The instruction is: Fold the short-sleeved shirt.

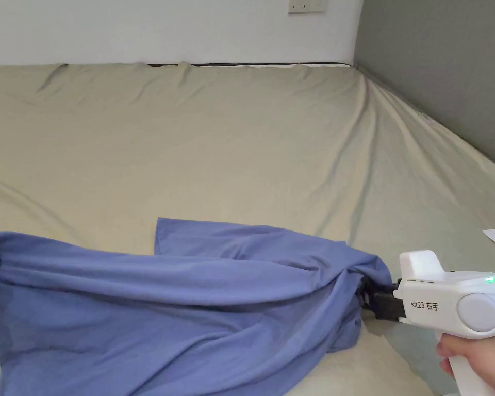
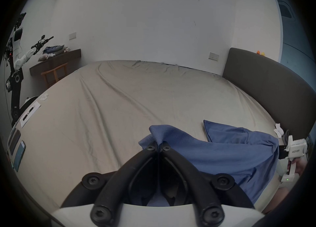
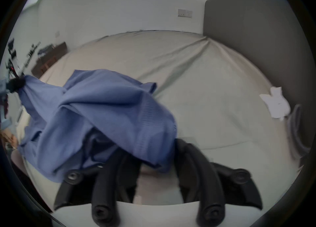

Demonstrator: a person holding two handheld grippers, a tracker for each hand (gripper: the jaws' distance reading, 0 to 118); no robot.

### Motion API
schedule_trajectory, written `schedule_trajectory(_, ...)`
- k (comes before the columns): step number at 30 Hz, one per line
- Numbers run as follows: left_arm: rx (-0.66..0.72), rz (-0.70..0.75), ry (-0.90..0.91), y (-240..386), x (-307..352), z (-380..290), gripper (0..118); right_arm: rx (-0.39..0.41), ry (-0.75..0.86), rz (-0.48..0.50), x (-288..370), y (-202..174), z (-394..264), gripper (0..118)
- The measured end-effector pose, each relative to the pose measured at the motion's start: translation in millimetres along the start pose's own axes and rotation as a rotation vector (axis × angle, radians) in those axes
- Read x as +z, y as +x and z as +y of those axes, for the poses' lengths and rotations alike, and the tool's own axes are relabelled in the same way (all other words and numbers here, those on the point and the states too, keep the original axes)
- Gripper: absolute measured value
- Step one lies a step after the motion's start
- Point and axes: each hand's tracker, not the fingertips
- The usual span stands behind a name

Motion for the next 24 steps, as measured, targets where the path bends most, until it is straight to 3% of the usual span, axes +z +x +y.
schedule_trajectory(1,0.000,-0.001,-0.005,2,0,-1,0,0.025,0.032,0.009,1,-2,-2,10)
schedule_trajectory(3,-0.015,0.004,-0.009,6,2,-2,0,0.074,0.086,-0.049,10,-9,-4,8)
schedule_trajectory(6,-0.019,0.001,-0.001,6,11,2,0,-0.014,0.129,-0.047,28,-3,-1,8)
schedule_trajectory(9,0.007,0.041,0.090,2,32,14,0,0.003,0.179,-0.121,59,1,11,8)
schedule_trajectory(11,-0.021,0.064,0.120,4,46,25,0,0.003,0.250,-0.114,86,1,22,8)
schedule_trajectory(21,0.031,0.056,0.314,-32,148,116,0,0.156,0.508,-0.146,233,-42,94,8)
schedule_trajectory(24,0.051,0.068,0.348,-46,169,146,0,0.230,0.587,-0.204,268,-49,126,8)
